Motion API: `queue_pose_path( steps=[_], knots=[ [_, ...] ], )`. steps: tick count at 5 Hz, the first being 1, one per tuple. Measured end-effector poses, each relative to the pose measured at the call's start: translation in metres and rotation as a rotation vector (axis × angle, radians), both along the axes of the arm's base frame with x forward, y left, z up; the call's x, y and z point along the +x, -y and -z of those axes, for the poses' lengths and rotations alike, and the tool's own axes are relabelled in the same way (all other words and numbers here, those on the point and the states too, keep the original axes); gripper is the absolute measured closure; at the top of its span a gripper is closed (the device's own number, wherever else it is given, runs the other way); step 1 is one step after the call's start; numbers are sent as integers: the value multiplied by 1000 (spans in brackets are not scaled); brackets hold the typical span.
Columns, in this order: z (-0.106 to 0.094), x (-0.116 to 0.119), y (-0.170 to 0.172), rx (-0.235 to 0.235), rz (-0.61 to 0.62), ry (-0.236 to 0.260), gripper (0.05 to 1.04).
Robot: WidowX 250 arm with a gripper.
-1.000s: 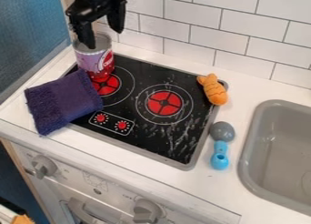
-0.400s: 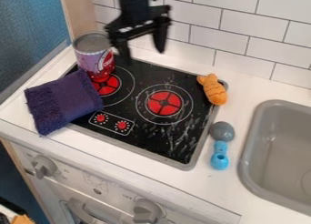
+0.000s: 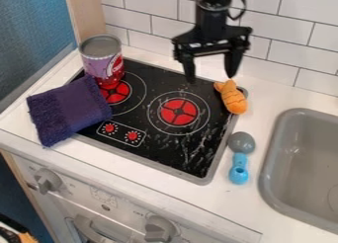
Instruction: Move the orange fish to the bottom of the stove
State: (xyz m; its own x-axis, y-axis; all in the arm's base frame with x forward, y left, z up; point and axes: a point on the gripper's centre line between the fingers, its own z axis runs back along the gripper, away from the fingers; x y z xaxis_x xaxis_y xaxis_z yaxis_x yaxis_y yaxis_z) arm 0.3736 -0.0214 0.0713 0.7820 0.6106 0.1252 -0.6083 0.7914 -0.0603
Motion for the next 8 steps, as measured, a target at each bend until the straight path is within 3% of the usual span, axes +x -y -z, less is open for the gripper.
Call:
queue_pose_path(
  steps=[3,4,6,8],
  knots=[
    [38,17,32,14,124,-9,83],
    [40,20,39,15,137,-10,139],
    [44,22,37,30,126,-11,668],
    [43,16,28,8,129,-56,734]
  ],
)
